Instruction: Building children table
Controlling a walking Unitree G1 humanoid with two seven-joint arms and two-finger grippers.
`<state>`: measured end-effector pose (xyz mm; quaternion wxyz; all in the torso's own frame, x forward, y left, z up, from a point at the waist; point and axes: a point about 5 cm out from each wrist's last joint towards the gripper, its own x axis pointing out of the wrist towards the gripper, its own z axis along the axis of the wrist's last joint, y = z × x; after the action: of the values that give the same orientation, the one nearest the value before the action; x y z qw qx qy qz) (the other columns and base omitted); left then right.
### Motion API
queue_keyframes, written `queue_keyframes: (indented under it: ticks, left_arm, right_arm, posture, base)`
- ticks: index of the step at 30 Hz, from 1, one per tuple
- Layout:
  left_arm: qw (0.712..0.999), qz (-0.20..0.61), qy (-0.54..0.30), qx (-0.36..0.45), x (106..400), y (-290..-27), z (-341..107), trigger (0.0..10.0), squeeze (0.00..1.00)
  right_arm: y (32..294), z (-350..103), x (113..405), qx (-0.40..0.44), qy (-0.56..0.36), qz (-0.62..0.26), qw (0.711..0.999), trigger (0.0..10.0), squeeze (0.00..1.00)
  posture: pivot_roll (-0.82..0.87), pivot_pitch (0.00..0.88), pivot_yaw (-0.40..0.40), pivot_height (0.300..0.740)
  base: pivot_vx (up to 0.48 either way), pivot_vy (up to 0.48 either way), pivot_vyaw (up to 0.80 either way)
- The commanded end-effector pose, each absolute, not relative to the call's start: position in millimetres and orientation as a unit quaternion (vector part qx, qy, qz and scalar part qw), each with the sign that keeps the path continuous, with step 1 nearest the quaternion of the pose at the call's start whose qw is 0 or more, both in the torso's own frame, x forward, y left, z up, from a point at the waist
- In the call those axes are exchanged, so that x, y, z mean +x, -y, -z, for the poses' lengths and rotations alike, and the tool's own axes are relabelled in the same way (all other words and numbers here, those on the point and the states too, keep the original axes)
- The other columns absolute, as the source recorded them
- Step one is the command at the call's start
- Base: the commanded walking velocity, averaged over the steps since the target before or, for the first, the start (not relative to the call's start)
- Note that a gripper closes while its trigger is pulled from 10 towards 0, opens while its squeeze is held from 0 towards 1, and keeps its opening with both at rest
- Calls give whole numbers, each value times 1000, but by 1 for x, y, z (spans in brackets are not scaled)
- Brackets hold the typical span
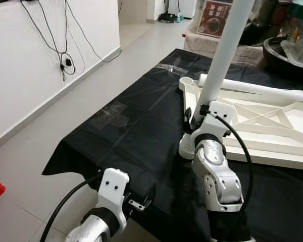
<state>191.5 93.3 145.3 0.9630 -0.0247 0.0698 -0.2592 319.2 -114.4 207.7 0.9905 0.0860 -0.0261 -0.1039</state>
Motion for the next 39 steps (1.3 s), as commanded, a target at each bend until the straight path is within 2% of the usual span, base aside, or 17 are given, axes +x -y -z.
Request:
queue_keyframes:
  ticks: [1, 3, 4, 9, 29, 30, 34, 39]
  left_arm:
    - [961, 262, -82, -24, 190, -94, -140, 10000, 0]
    - [961, 262, -82, -24, 190, -94, -140, 10000, 0]
    - [961, 262, -82, -24, 190, -95, -139, 10000, 0]
    - [961, 263, -83, -24, 191, -95, -138, 10000, 0]
    - [962, 261, -80, -23, 196, -98, -137, 10000, 0]
    - [962, 260, -79, -23, 196, -98, -137, 10000, 0]
    - [962, 260, -79, -23, 196, -98, -137, 10000, 0]
    - [962, 262, -80, -25, 198, -98, -137, 10000, 0]
  right_arm:
    - [100, -204, 314, 120, 19, 91, 988, 10000, 1000]
    - [100, -204, 314, 120, 19, 91, 988, 10000, 1000]
    - [100, -205, 314, 119, 23, 82, 989, 10000, 0]
    - [101, -201, 306, 116, 25, 21, 993, 10000, 0]
    - [124, -184, 289, 87, -2, 1, 996, 10000, 0]
    - [133, -180, 282, 58, -3, -1, 998, 10000, 0]
    - [137, -179, 279, 42, -4, -1, 999, 10000, 0]
    - [162, -170, 265, 2, -18, 1, 1000, 10000, 0]
  posture:
    - [231, 113, -47, 740]
    - [231, 113, -47, 740]
    - [232, 111, -46, 740]
    - [228, 108, -45, 740]
    - [216, 110, -38, 740]
    - [214, 109, -37, 740]
    - [214, 109, -37, 740]
    - [197, 110, -35, 740]
  base:
    - [0, 0, 0]
    - [0, 0, 0]
    - [0, 0, 0]
    - [0, 0, 0]
    - [0, 0, 0]
    - [0, 0, 0]
    - [0, 0, 0]
    - [0, 0, 0]
